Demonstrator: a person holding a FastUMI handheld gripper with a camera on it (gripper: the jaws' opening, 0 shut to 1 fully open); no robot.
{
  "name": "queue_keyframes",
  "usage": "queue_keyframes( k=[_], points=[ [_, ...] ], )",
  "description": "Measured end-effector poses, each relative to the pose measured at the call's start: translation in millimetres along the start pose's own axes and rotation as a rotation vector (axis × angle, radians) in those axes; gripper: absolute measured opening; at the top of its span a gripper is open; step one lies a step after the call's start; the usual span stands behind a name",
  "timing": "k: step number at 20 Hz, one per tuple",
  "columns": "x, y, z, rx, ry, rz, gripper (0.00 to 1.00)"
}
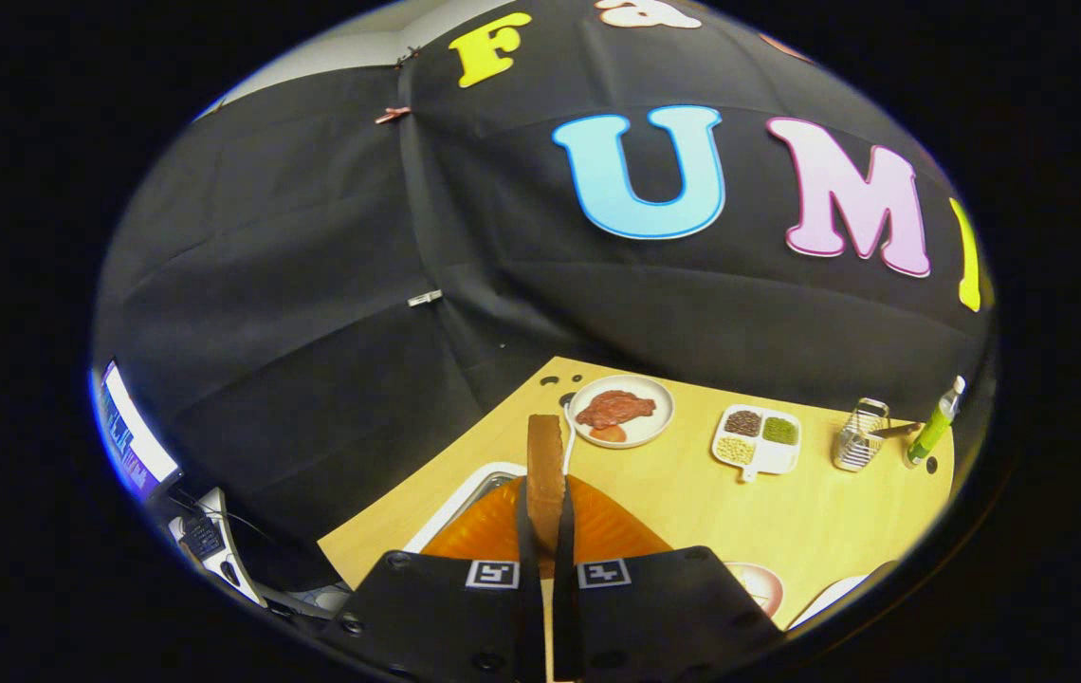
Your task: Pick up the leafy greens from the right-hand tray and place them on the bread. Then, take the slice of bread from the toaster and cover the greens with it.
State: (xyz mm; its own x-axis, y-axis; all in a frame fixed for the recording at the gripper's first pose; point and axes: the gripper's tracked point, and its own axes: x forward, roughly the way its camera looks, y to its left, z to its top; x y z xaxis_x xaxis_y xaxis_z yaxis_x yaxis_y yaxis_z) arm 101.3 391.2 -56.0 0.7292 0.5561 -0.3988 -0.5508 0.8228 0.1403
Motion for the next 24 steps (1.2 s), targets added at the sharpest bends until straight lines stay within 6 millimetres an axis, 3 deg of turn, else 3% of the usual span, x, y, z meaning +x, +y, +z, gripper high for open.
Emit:
queue_keyframes(
  k=[3, 11, 18, 24],
  points=[
    [-9.1, -31.1, -9.8, 0.049, 0.010, -0.035, 0.08],
    [-29.0, -96.9, -75.0, 0.218, 0.084, -0.119, 0.07],
    [-24.4, -129.4, -148.3, 0.354, 0.170, -0.140, 0.08],
    [-21.1, -153.0, -181.9, 0.399, 0.205, -0.160, 0.08]
  ],
)
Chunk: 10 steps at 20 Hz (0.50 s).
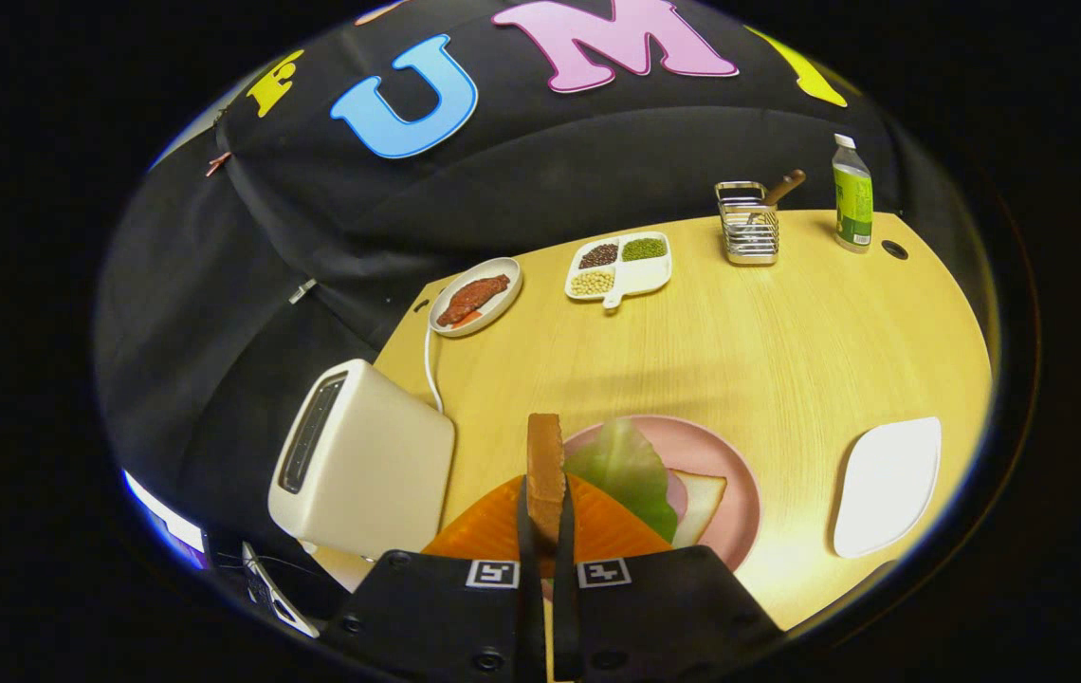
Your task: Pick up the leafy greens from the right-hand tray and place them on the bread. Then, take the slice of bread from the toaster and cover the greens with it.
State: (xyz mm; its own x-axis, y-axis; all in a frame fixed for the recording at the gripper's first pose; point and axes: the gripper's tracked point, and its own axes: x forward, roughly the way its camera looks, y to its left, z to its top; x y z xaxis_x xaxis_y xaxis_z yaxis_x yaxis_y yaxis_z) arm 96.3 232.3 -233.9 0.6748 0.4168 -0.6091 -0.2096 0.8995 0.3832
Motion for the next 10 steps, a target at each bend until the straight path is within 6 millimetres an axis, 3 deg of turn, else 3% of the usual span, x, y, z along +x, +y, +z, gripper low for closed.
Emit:
queue_keyframes(
  k=[3, 10],
  points=[
    [1.5, -10.9, -6.1, 0.040, 0.001, -0.002, 0.08],
    [5.8, -58.0, -23.0, 0.122, 0.019, -0.086, 0.14]
  ],
)
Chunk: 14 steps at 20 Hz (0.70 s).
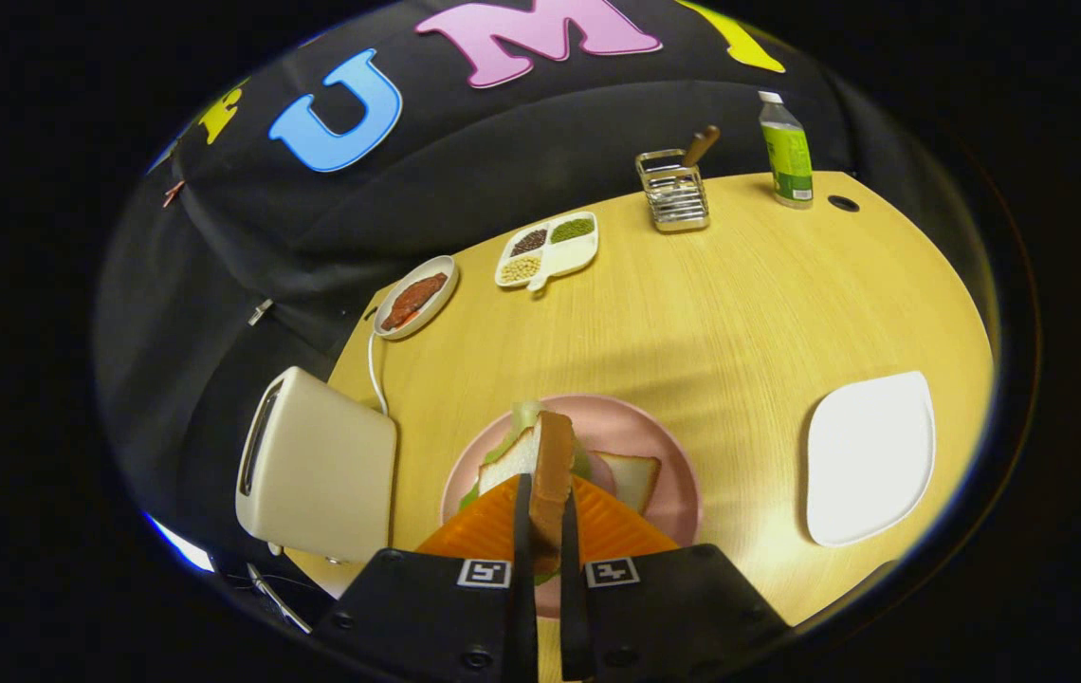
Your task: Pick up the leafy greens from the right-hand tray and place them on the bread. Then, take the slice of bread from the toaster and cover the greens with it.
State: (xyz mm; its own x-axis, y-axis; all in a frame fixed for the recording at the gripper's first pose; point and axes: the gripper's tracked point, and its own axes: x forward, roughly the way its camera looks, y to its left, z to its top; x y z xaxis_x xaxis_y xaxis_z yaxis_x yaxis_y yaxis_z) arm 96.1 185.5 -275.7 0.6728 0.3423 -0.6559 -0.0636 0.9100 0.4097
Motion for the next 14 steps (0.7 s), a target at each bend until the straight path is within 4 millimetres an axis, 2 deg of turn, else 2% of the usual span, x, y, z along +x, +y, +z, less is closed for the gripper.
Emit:
queue_keyframes(
  k=[2, 3, 4, 6, 9, 11, 12, 14],
  points=[
    [-0.5, -9.3, -3.6, 0.023, 0.007, -0.007, 0.20],
    [2.1, -16.6, -7.7, 0.031, 0.011, -0.027, 0.20],
    [-3.7, -23.7, -9.6, 0.030, 0.020, -0.052, 0.30],
    [-1.2, -35.6, -11.3, 0.023, 0.028, -0.080, 0.48],
    [-17.0, -43.3, -9.0, -0.002, 0.013, -0.097, 0.59],
    [-29.5, -45.4, -8.3, -0.027, 0.003, -0.106, 0.71],
    [-36.3, -45.1, -7.7, -0.041, -0.005, -0.110, 0.84],
    [-54.1, -42.7, -3.7, -0.069, -0.035, -0.116, 0.98]
  ],
)
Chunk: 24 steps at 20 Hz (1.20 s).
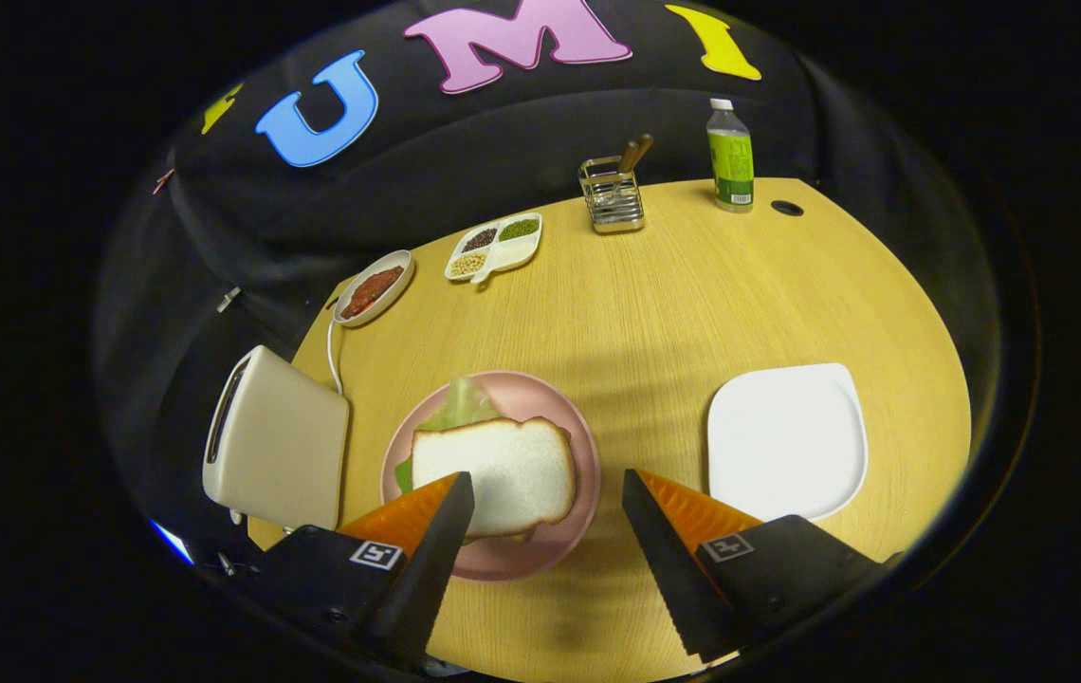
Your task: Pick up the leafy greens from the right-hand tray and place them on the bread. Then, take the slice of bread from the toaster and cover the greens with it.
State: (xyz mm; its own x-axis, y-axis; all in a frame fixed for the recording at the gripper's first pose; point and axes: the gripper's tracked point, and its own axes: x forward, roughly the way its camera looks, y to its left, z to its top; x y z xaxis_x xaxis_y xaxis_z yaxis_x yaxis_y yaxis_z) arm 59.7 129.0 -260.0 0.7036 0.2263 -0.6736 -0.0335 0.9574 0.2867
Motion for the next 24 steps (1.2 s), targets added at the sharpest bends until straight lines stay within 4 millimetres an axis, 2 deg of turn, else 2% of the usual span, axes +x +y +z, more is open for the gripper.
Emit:
queue_keyframes(
  k=[3, 6, 9, 10, 15, 18, 21, 24],
  points=[
    [-31.8, -1.1, 19.8, -0.046, -0.097, -0.019, 0.99],
    [-72.7, -1.6, 48.4, -0.099, -0.208, -0.038, 0.99],
    [-117.6, -4.1, 87.1, -0.148, -0.343, -0.067, 0.99],
    [-137.5, -10.9, 109.4, -0.168, -0.397, -0.085, 0.99],
    [-219.1, -19.5, 160.5, -0.203, -0.617, -0.156, 0.99],
    [-250.3, -21.2, 173.0, -0.218, -0.693, -0.144, 0.98],
    [-276.6, -32.3, 185.4, -0.237, -0.750, -0.138, 0.98],
    [-290.8, -39.7, 195.2, -0.292, -0.793, -0.106, 0.98]
  ],
)
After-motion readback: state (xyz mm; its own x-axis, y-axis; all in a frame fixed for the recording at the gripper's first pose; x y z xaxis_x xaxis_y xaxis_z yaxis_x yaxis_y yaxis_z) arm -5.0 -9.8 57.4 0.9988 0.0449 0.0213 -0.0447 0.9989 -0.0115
